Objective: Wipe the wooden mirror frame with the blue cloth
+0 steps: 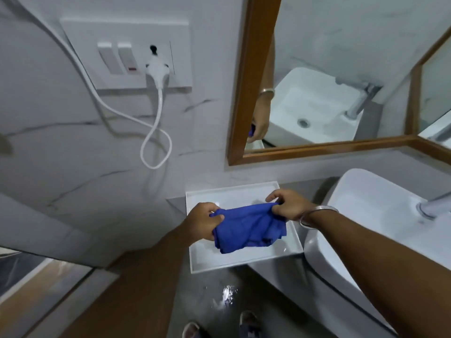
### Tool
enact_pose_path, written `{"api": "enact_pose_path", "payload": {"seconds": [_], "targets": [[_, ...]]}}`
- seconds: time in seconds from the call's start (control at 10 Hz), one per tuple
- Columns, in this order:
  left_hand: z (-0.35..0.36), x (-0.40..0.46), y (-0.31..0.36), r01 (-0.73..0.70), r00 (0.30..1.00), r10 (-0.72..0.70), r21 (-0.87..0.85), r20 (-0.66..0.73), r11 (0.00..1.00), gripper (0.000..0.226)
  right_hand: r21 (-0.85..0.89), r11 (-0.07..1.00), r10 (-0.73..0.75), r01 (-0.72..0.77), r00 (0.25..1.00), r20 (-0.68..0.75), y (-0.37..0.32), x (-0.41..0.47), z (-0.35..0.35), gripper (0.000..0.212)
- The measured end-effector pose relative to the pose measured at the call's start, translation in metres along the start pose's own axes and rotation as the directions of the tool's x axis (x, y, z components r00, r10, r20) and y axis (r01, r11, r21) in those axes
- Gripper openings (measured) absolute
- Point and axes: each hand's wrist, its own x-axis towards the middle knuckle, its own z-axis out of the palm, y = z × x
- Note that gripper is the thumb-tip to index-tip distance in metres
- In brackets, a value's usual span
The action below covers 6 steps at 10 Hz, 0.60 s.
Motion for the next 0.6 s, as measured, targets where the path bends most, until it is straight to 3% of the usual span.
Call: {"api": "enact_pose_path", "payload": {"seconds": [0.1, 0.2, 0.3, 0.4, 0.5, 0.6], "targets": [[0.017, 0.010, -0.028, 0.048, 0.999, -0.048, 0.038, -0.001, 0.998, 0.008, -0.038, 0.991, 0.131, -0.131, 0.991, -0.020, 0.029, 0.021, 0.034, 0.026], [0.038, 0.025, -0.052, 0.039, 0.998, -0.025, 0.237, -0.063, 0.971, 0.017, -0.329, 0.934, 0.115, -0.142, 0.988, -0.100, 0.054, 0.033, 0.057, 0.040], [0.061, 0.028, -0.069, -0.007, 0.957, 0.150, 0.496, -0.249, 0.869, 0.041, -0.618, 0.786, -0.161, -0.001, 0.965, -0.206, 0.061, 0.031, 0.083, 0.045], [0.086, 0.025, -0.087, -0.046, 0.959, 0.245, 0.776, -0.142, 0.629, 0.059, -0.654, 0.748, -0.188, 0.113, 0.981, -0.045, 0.070, 0.024, 0.117, 0.058], [0.099, 0.027, -0.103, -0.026, 0.992, 0.123, 0.908, -0.029, 0.418, 0.062, -0.644, 0.760, -0.010, 0.085, 0.993, 0.119, 0.090, 0.026, 0.138, 0.065], [0.095, 0.015, -0.098, 0.046, 0.989, 0.115, 0.935, -0.092, 0.351, 0.071, -0.714, 0.688, -0.057, 0.127, 0.991, 0.121, 0.093, 0.024, 0.134, 0.066]]}}
